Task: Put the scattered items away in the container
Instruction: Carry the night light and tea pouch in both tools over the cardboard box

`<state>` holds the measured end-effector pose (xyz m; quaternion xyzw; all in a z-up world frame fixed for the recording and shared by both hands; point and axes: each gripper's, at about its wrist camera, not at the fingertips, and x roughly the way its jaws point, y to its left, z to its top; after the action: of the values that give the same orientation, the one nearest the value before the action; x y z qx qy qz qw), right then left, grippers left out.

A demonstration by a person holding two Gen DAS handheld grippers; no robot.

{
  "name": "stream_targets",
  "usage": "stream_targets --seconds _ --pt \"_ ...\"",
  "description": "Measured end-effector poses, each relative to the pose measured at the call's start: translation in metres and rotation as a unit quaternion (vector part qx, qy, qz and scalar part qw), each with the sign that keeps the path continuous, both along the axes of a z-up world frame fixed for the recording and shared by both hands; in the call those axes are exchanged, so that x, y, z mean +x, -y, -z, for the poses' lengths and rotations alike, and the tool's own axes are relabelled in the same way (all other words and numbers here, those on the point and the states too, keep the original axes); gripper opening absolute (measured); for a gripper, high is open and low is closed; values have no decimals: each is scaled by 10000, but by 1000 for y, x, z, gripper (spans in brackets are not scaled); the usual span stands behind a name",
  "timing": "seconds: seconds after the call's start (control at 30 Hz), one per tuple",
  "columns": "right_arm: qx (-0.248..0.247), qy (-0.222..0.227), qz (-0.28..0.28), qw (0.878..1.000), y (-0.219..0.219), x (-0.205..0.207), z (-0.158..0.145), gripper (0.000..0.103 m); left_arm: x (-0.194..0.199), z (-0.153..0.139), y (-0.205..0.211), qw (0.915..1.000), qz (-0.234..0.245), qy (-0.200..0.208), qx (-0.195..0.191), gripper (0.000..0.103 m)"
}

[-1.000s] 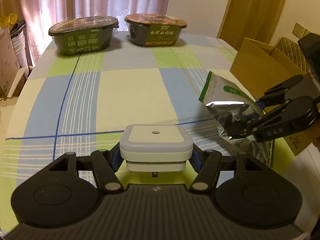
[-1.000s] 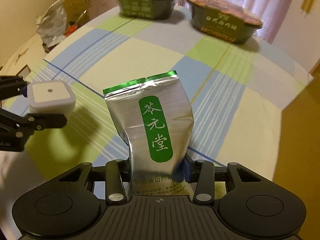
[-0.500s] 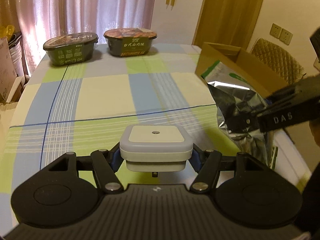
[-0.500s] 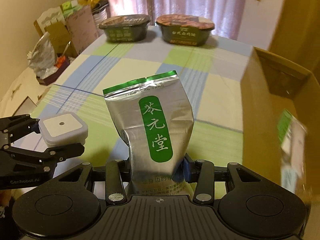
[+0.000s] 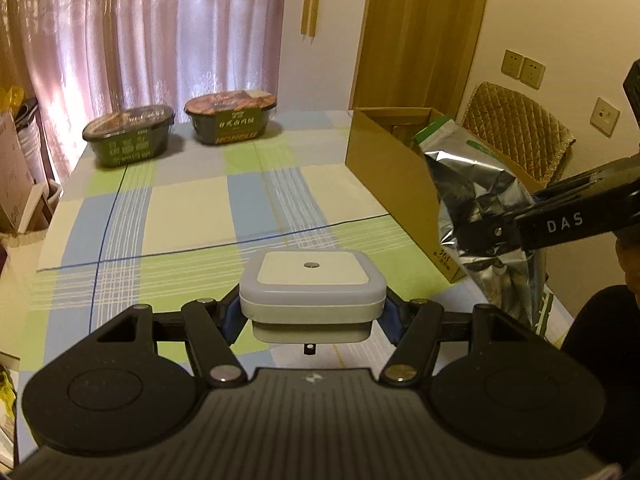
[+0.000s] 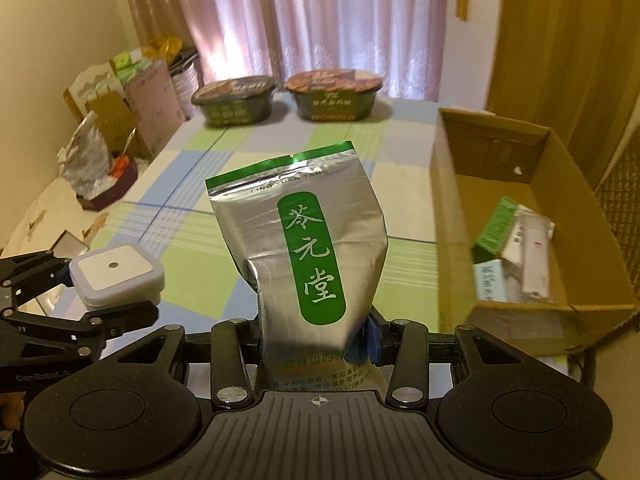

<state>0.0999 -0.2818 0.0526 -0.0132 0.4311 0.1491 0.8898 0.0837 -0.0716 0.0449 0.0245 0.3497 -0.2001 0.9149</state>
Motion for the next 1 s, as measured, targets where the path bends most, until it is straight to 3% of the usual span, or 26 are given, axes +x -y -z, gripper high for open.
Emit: stream_targets --seconds 0.53,1.0 --pt "305 161 385 9987 44 -18 -11 46 -8 -11 35 9992 323 116 182 60" --pt "315 387 1004 9937 121 4 -31 46 32 -23 110 9960 856 263 -20 60"
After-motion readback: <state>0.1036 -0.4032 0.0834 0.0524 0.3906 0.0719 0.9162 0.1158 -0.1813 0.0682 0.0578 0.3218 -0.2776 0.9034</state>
